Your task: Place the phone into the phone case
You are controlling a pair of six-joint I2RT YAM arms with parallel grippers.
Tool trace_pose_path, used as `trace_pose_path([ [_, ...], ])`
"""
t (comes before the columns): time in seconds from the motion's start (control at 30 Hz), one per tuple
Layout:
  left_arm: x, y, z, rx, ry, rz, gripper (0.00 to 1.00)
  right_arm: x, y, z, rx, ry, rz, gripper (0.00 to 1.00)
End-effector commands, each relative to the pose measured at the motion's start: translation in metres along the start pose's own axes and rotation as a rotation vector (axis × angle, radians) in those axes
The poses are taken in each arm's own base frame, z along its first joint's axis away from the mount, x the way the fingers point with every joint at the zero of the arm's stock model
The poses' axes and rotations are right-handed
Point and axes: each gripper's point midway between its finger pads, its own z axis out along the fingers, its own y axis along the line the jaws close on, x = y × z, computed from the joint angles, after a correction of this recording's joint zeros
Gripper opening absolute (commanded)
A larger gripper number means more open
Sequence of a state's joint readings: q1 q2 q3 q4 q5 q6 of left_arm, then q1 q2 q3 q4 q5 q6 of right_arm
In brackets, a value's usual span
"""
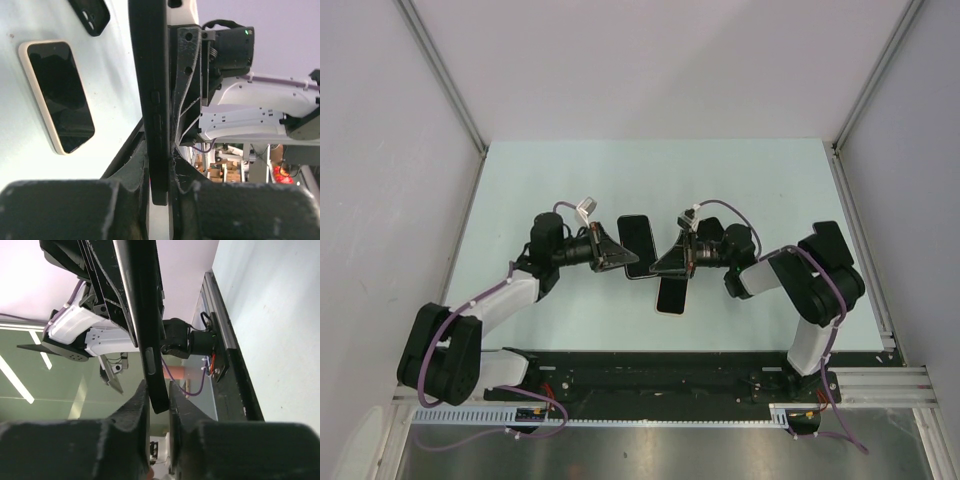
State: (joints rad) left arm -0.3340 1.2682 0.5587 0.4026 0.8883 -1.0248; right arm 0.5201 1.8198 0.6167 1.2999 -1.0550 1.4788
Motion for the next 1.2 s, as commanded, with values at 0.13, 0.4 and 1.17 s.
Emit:
trace_pose_path([
  [0.13,-0.016,0.016,0.000,-0.120,-0.029,0.122,0.00,-0.006,0.073,-0.010,-0.193,-0.112,-0.212,0.00],
  [0.4,0.002,-0.001,-0.002,-0.019,0.084,0.165,0.00,-0.008,0.063,-0.009,-0.091,-0.136,-0.288,0.48],
  [1.17,0.069,-0.061,0.002,0.201,0.389,0.360,0.00,-0.032,0.070,-0.047,0.183,-0.160,-0.587,0.89],
])
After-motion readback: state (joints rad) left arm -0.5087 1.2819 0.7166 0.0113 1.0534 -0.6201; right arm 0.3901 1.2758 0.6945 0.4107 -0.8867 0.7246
